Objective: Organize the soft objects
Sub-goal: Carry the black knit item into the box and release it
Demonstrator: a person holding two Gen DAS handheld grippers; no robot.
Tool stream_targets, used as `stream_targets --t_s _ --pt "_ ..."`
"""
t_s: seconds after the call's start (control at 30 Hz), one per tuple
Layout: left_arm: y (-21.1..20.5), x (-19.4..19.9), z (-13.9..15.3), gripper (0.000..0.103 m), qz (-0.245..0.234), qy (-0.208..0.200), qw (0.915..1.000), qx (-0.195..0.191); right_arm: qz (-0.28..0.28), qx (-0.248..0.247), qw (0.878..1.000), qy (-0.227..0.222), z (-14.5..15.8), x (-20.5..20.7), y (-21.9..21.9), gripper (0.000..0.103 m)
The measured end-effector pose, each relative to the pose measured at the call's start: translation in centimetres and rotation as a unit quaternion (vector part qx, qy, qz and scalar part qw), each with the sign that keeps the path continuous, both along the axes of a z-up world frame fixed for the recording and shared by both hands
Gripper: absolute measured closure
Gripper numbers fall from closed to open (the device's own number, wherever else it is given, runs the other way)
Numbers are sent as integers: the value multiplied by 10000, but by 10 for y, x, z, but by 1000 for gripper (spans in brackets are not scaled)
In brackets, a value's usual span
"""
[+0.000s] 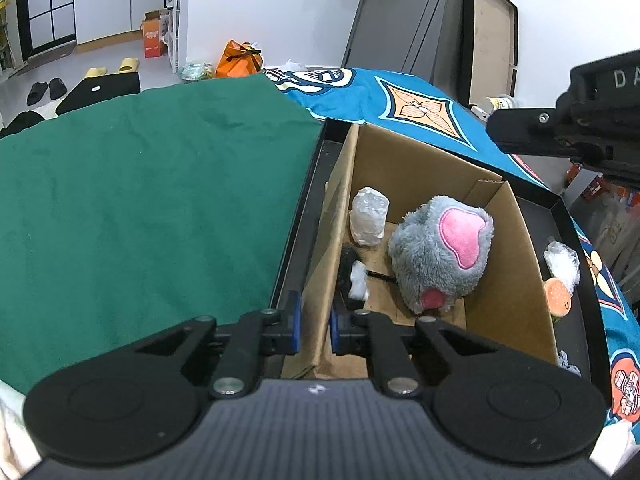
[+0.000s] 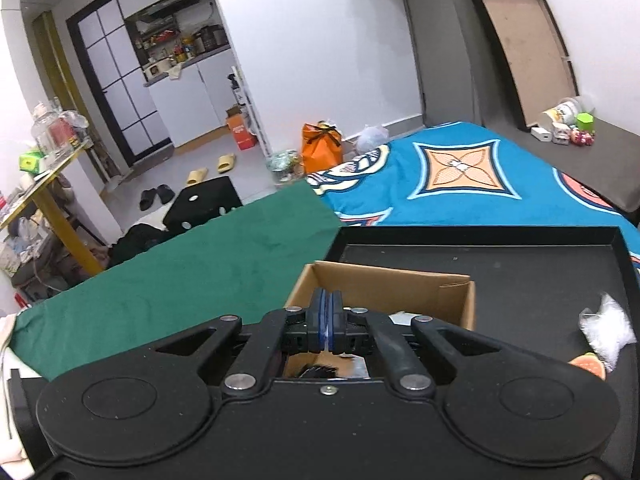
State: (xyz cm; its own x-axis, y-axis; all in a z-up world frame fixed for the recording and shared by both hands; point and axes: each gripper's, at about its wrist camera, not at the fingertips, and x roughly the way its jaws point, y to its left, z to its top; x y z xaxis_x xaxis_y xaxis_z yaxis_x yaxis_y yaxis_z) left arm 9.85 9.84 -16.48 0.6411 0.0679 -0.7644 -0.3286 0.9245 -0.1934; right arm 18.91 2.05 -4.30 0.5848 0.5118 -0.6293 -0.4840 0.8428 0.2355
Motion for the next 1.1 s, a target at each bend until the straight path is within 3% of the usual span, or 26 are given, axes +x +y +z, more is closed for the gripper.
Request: stream_targets --t_s 0.13,0.37,0.57,0.7,0.77,0.83,1.0,1.1 --pt "1 -1 -1 90 43 -24 10000 -39 116 3 9999 58 -5 -2 0 99" --pt "3 1 2 90 51 18 10000 -69 -215 -89 9993 305 -15 -2 -20 97" --pt "1 0 1 90 146 15 9999 -38 -391 -179 9988 252 -19 -2 -42 75" --pt "-5 1 8 87 109 -9 9998 143 -563 -218 9980 200 -24 -4 -56 52" --pt "-7 3 11 86 63 -7 9998 199 -631 -287 9974 214 -28 -4 -63 50" --pt "-10 6 12 82 47 32 9996 280 -691 -313 9969 228 -31 -5 -72 46" --pt "-20 12 14 57 -9 214 9982 556 -881 -441 9948 275 -40 0 -94 40" --pt "-23 15 15 51 21 267 9970 722 -952 -532 9936 295 -45 2 -107 35"
